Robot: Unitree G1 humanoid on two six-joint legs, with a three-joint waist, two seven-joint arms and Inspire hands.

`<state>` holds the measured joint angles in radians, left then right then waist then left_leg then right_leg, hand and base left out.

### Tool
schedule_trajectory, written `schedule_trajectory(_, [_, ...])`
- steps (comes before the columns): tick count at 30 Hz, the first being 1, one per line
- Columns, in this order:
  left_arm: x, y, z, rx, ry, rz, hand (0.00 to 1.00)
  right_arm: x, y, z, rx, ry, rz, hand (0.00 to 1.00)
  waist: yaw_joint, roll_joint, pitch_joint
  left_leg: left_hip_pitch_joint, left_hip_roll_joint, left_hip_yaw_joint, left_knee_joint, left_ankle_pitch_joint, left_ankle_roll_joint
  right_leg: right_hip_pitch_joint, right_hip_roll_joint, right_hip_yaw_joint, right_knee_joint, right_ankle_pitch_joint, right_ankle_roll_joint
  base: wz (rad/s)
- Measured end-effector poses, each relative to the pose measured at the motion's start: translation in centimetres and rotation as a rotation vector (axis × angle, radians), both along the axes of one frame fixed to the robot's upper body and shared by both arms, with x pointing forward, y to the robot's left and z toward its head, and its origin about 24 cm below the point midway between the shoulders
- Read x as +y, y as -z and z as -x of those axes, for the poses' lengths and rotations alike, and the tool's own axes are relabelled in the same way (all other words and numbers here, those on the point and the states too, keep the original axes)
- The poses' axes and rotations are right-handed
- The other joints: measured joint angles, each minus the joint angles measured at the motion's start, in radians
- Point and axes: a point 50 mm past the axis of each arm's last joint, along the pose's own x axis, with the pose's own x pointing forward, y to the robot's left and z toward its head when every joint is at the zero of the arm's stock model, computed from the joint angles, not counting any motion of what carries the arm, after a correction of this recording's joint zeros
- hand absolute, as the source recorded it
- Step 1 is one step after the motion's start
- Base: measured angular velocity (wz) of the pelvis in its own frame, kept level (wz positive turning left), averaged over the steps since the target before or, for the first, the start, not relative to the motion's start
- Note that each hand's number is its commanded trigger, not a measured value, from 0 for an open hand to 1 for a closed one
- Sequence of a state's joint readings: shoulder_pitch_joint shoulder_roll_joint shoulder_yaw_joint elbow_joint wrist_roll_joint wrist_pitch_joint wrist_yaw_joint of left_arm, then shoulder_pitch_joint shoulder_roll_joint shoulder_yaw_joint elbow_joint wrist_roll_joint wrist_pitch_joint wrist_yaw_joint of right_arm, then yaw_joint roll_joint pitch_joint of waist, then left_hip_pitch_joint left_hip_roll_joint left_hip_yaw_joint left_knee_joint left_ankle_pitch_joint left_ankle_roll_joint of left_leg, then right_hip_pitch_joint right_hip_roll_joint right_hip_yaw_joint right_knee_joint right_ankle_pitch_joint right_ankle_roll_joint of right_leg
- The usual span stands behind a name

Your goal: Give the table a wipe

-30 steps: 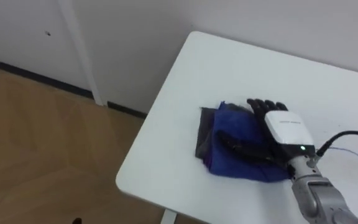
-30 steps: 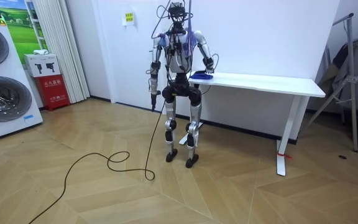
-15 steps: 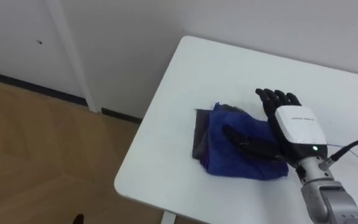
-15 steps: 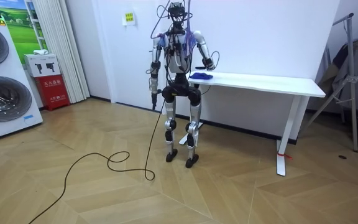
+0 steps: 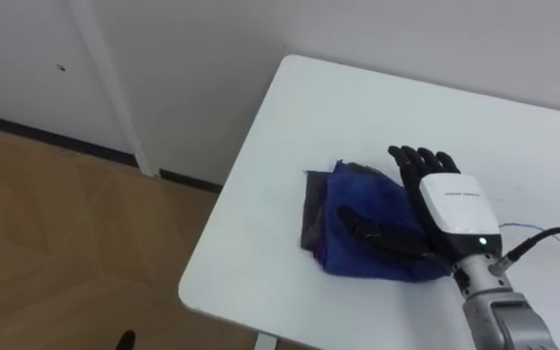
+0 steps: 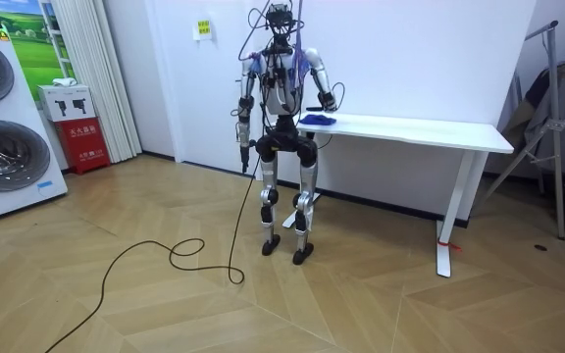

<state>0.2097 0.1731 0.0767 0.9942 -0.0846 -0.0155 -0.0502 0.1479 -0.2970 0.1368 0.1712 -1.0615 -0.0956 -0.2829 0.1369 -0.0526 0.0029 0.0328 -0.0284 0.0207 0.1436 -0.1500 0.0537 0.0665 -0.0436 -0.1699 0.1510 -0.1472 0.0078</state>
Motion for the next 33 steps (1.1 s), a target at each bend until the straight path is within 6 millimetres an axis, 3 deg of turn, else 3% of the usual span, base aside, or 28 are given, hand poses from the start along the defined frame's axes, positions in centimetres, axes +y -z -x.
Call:
schedule_trajectory(7, [-0.2, 0.0, 0.1, -0.010, 0.005, 0.009, 0.00, 0.6, 0.2, 0.0, 0.022, -0.023, -0.001, 0.00, 0.008, -0.008, 0.0005, 0.012, 0.000, 0.004, -0.010, -0.001, 0.000, 0.001, 0.001, 0.008, 0.000, -0.001, 0.001, -0.04])
schedule_trajectory(18, [0.0, 0.0, 0.1, -0.013, 0.006, -0.001, 0.00, 3.2, 1.3, 0.7, 0.129, -0.139, -0.003, 0.00, 0.011, -0.009, 0.0055, 0.013, 0.000, 0.004, -0.011, -0.003, -0.001, 0.003, 0.003, 0.005, 0.000, -0.001, 0.001, 0.00])
schedule_trajectory(26, [0.1, 0.0, 0.2, -0.012, 0.011, -0.003, 0.00, 3.2, 2.4, 1.2, 0.169, -0.146, 0.017, 0.02, 0.007, -0.015, 0.0041, 0.013, 0.000, 0.000, -0.009, -0.009, -0.001, 0.008, 0.003, -0.004, -0.001, -0.001, 0.001, 0.00])
schedule_trajectory(27, [0.1, 0.0, 0.3, -0.011, 0.011, -0.003, 0.00, 3.2, 2.4, 1.3, 0.168, -0.147, 0.024, 0.09, 0.007, -0.016, 0.0041, 0.013, -0.001, 0.000, -0.009, -0.009, -0.001, 0.008, 0.003, -0.004, -0.001, -0.001, 0.001, 0.00])
schedule_trajectory(28, [0.1, 0.0, 0.4, -0.009, 0.010, -0.004, 0.00, 3.1, 2.5, 1.3, 0.165, -0.149, 0.035, 0.64, 0.006, -0.017, 0.0046, 0.013, -0.001, 0.000, -0.009, -0.009, -0.001, 0.008, 0.003, -0.006, -0.001, -0.001, 0.001, 0.00])
schedule_trajectory(29, [0.1, 0.0, 0.5, -0.006, 0.009, -0.005, 0.00, 3.1, 2.6, 1.4, 0.161, -0.149, 0.043, 0.69, 0.006, -0.018, 0.0046, 0.012, -0.001, 0.000, -0.009, -0.010, 0.000, 0.008, 0.003, -0.009, -0.001, -0.001, 0.001, 0.00])
schedule_trajectory(30, [0.2, 0.0, 0.5, -0.004, 0.009, -0.006, 0.00, 3.0, 2.6, 1.4, 0.156, -0.147, 0.045, 0.86, 0.006, -0.019, 0.0041, 0.012, -0.001, 0.000, -0.009, -0.010, 0.000, 0.008, 0.003, -0.010, -0.001, -0.001, 0.001, 0.00])
schedule_trajectory(32, [0.3, -0.1, 0.7, 0.000, 0.009, -0.010, 0.00, 3.0, 2.6, 1.5, 0.135, -0.141, 0.041, 1.00, 0.006, -0.020, 0.0030, 0.012, -0.001, 0.001, -0.009, -0.011, 0.000, 0.008, 0.003, -0.012, -0.001, -0.001, 0.001, 0.02])
schedule_trajectory(33, [0.4, -0.1, 0.9, 0.004, 0.007, -0.014, 0.00, 2.9, 2.5, 1.5, 0.117, -0.136, 0.040, 1.00, 0.004, -0.021, 0.0022, 0.014, -0.002, 0.000, -0.009, -0.011, 0.001, 0.011, 0.002, -0.020, -0.001, -0.001, 0.001, 0.06])
